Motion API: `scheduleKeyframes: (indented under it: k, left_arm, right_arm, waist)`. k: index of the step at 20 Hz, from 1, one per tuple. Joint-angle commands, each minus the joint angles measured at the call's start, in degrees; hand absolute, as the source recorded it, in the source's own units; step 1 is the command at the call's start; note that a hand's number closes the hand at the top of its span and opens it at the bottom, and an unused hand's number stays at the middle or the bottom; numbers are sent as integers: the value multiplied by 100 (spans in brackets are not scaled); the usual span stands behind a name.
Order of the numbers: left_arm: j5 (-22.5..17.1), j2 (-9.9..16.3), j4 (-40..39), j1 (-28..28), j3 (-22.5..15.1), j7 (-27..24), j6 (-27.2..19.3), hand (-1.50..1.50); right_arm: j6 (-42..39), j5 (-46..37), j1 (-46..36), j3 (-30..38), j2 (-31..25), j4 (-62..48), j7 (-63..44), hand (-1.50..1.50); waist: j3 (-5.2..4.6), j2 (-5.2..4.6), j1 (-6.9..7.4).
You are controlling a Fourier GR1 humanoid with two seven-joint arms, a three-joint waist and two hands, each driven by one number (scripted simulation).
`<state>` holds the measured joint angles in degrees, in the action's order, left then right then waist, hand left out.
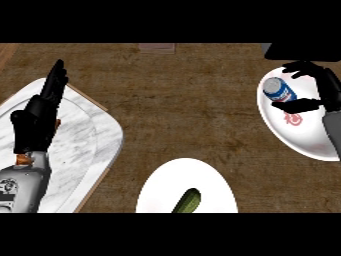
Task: Pick the can from the plate and place it in the bowl
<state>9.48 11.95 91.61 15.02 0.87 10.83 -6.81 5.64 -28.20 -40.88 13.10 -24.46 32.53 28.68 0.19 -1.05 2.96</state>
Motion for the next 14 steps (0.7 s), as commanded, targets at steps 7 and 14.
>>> scheduleKeyframes:
  k: [7,14]
  left_arm:
    - [33,40,-254,-92,111,-369,42,0]
    - [166,-98,-58,-108,31,-256,-100,0]
  right_arm:
    - [-622,772,-700,873,-360,-1475,1376,-150]
    - [-2189,1152,-477,1217,-1476,-1896,1657,-150]
  waist:
    - [-3,0,-52]
    - [-1,23,-144]
